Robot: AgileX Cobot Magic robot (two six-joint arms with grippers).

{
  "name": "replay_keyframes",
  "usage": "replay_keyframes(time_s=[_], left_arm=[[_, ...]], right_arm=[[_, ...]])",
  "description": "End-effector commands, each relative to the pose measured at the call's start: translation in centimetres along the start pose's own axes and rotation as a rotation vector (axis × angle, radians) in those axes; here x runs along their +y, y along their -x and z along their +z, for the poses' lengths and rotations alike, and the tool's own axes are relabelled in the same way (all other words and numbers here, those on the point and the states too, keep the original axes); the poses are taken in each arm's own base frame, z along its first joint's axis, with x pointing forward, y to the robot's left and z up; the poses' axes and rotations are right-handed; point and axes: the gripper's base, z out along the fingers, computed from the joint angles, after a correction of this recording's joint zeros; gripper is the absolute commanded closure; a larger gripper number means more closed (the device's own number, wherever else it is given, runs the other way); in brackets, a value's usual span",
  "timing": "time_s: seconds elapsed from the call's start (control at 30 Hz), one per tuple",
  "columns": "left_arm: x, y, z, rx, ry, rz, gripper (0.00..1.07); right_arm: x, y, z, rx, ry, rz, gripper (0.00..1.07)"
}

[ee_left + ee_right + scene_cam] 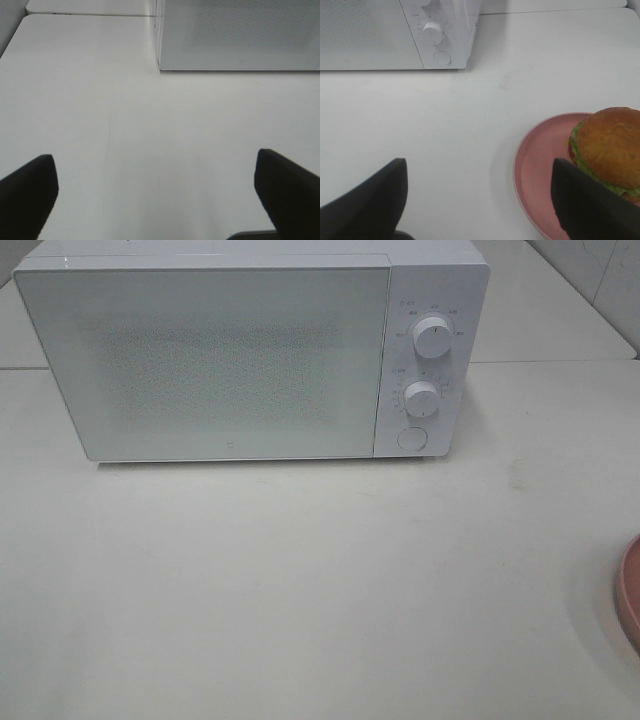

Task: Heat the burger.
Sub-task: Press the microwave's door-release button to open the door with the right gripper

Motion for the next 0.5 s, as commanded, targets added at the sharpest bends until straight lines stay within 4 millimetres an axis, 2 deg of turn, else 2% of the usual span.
replay_keyframes(time_s=[0.03, 0.5], left_arm=[[-0.03, -0.05, -0.30, -0.036, -0.003, -0.004, 0.06], [-0.03, -0.05, -0.30, -0.036, -0.003, -0.004, 0.06]], right_arm=[[0.05, -0.14, -0.21, -0.034, 0.008, 0.001, 0.31], [0.06, -0.10, -0.24, -0.038, 0.008, 0.002, 0.31]])
